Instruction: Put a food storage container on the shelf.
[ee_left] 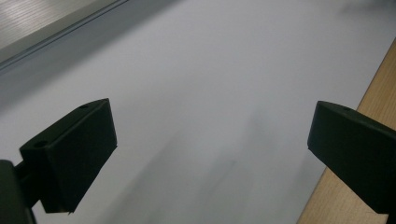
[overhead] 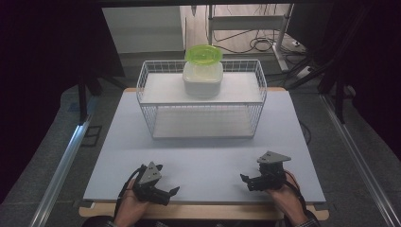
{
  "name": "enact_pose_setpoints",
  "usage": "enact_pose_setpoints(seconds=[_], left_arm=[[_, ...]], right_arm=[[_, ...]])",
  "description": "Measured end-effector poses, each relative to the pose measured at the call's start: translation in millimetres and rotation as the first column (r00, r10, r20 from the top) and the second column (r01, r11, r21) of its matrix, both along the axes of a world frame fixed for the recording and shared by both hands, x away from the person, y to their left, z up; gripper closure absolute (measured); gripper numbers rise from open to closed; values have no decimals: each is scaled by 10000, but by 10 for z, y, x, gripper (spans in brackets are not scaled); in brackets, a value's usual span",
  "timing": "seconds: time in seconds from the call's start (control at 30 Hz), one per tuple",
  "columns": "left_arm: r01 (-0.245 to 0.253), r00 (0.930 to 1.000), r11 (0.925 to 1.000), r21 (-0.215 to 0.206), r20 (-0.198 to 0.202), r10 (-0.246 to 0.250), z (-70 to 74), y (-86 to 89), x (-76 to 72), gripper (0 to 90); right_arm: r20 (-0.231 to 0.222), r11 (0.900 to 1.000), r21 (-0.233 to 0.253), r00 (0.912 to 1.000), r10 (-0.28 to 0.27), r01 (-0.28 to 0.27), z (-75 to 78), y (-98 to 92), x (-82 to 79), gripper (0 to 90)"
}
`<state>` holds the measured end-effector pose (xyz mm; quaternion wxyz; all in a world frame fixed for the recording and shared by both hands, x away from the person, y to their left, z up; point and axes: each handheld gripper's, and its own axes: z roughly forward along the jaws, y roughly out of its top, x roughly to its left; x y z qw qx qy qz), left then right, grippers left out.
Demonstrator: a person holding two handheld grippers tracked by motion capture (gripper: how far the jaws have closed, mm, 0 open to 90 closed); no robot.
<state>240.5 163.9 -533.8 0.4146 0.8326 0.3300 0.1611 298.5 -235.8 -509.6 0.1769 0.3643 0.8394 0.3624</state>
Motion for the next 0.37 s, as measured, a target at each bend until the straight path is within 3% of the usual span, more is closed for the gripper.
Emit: enact_pose_setpoints(seconds=[0.37], left_arm=[[16, 10000, 9996, 290, -45, -15, -17, -21, 9, 9]], right_arm=[[-346, 9993, -371, 9994, 95, -108, -59, 17, 19, 0]])
